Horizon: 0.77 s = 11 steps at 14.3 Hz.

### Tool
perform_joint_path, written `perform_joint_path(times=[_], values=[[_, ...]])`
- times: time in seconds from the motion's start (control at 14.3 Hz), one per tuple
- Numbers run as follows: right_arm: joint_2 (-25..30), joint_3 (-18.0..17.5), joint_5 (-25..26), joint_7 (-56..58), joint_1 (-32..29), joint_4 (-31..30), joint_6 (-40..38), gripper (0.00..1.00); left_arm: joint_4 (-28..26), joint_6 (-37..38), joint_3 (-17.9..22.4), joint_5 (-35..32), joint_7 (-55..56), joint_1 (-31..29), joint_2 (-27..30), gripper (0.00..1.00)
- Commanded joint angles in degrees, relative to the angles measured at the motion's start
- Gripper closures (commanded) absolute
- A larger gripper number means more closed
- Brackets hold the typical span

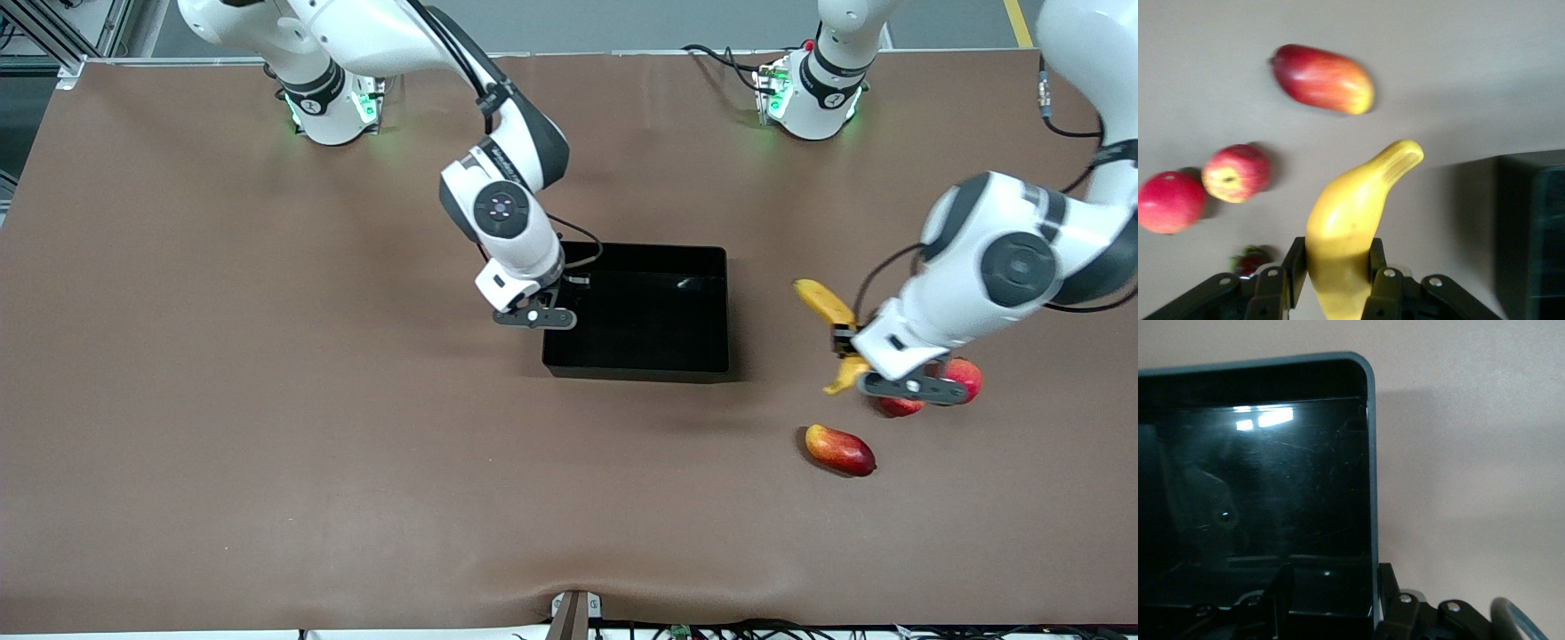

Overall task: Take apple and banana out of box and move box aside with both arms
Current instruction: 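Lower the banana by the fruits while the right gripper drags the box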

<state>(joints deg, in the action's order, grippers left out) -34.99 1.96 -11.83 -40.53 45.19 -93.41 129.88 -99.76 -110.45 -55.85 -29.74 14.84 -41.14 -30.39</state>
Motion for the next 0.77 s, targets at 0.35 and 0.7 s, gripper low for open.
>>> perform_joint_path(times=[0.35, 0.7], values=[[0.0, 0.8, 2.1, -1.0, -1.1, 1.1, -4.8, 1.00, 14.4, -3.4, 8.1, -3.6, -1.8, 2.6, -13.3, 1.00], [8.4, 3.7, 2.5, -0.8, -3.5, 1.0, -17.1, 1.00, 23.3, -14.0, 26.6, -2.5, -1.5, 17.9, -18.9, 1.00]])
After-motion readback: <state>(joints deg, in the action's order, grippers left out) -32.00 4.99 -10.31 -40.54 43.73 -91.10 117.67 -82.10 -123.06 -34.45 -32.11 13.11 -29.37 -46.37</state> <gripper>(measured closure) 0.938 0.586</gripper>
